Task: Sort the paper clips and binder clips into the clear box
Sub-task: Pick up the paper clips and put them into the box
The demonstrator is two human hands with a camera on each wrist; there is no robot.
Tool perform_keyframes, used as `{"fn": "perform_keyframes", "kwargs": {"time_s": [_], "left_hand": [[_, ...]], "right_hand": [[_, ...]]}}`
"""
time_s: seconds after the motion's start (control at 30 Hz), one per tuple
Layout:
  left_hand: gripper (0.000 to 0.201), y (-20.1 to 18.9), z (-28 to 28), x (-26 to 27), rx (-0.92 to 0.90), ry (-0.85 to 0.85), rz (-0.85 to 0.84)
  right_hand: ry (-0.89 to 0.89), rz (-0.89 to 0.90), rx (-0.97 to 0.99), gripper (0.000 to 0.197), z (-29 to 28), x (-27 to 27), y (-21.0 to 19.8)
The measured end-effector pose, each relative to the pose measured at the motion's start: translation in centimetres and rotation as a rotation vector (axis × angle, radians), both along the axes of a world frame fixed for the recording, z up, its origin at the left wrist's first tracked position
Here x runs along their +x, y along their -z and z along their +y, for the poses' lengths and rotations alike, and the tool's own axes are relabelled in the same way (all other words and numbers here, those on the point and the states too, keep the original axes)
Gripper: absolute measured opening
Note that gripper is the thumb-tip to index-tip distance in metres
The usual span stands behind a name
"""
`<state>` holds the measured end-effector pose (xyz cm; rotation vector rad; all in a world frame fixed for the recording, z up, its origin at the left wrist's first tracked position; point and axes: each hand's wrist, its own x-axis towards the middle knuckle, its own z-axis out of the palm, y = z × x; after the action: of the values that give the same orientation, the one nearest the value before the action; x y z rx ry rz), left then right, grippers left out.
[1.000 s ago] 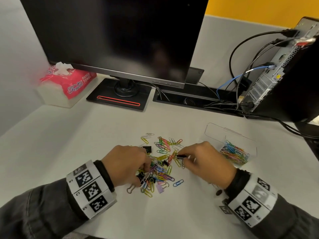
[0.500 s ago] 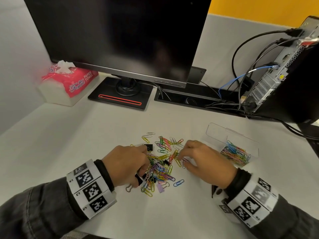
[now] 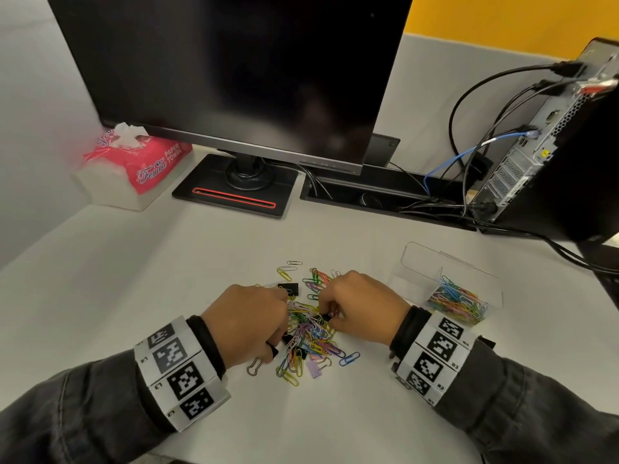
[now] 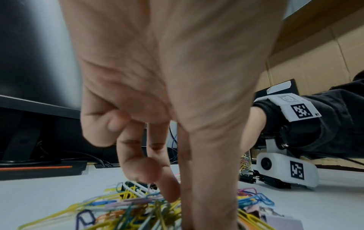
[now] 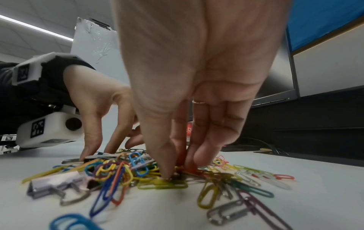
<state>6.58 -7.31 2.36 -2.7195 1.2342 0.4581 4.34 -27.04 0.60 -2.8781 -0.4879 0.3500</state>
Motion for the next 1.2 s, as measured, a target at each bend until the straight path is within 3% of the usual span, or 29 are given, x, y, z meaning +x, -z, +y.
{"fn": "perform_keyframes", "kwargs": {"time_s": [0.33, 0.47, 0.6, 0.93, 1.03, 1.2], "left_hand": [[0.017, -0.5, -0.1, 0.0, 0.003, -0.001, -0.004], [0.018, -0.2, 0.3, 0.4, -0.052, -0.011, 0.069], [0.021, -0.3, 0.8, 1.1, -0.113, -0.032, 0.2], [0.016, -0.8, 1.4, 1.9, -0.152, -0.036, 0.234], [0.017, -0.9, 1.6, 1.9, -0.146, -0.043, 0.232], [0.015, -1.1, 1.6, 1.9, -0.171, -0.029, 0.246]], "right_hand": [[-0.012, -0.132, 0.153, 0.026, 0.3, -0.2, -0.8], [0.014, -0.088, 0.375, 0.025, -0.4, 0.1, -0.6], [0.075, 0.0, 0.467, 0.027, -1.1, -0.1, -0.3], [0.101, 0.102, 0.434, 0.017, -1.6, -0.1, -0.2], [0.074, 0.113, 0.327, 0.018, -1.6, 0.2, 0.0], [0.089, 0.053, 0.264, 0.023, -1.9, 0.3, -0.7]]}}
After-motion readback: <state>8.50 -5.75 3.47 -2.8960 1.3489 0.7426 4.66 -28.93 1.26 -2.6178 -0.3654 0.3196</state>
